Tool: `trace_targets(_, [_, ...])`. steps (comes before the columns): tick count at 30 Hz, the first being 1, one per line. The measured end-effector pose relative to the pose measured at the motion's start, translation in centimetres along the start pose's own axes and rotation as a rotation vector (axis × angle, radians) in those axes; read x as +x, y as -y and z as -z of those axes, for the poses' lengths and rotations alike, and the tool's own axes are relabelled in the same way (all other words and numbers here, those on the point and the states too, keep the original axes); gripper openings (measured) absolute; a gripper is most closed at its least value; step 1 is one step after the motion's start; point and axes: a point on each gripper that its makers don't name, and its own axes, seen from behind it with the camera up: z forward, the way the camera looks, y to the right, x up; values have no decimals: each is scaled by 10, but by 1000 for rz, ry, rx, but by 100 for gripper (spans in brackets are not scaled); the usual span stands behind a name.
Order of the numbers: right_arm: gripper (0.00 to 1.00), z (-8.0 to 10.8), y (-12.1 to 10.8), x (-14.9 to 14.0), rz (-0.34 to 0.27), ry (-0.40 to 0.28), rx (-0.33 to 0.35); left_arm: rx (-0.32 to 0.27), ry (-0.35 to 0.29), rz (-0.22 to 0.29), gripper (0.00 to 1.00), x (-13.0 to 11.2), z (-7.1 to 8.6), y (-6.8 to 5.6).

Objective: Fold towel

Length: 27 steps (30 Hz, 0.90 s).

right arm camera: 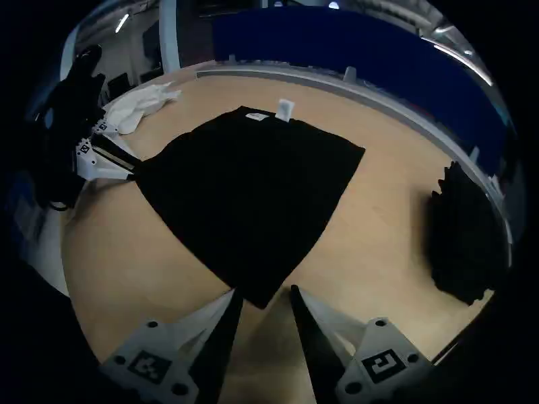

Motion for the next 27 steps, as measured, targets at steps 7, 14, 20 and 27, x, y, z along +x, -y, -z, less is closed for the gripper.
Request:
trace_targets(7, [26,-1,1,2,-2,-2,-1,8,3,0,34,0,-1,0])
trace_targets(14, [17,-2,1,5,-8,1,0,16,5,-1,19,-1,-5,0])
trace_targets(20, [14,-2,1,8,-12,0,-1,12,10,10,15,0,-5,-2])
trace_targets(27, [14,4,0,12,-16,-11,1,9,5,38,14,2,-4,-5])
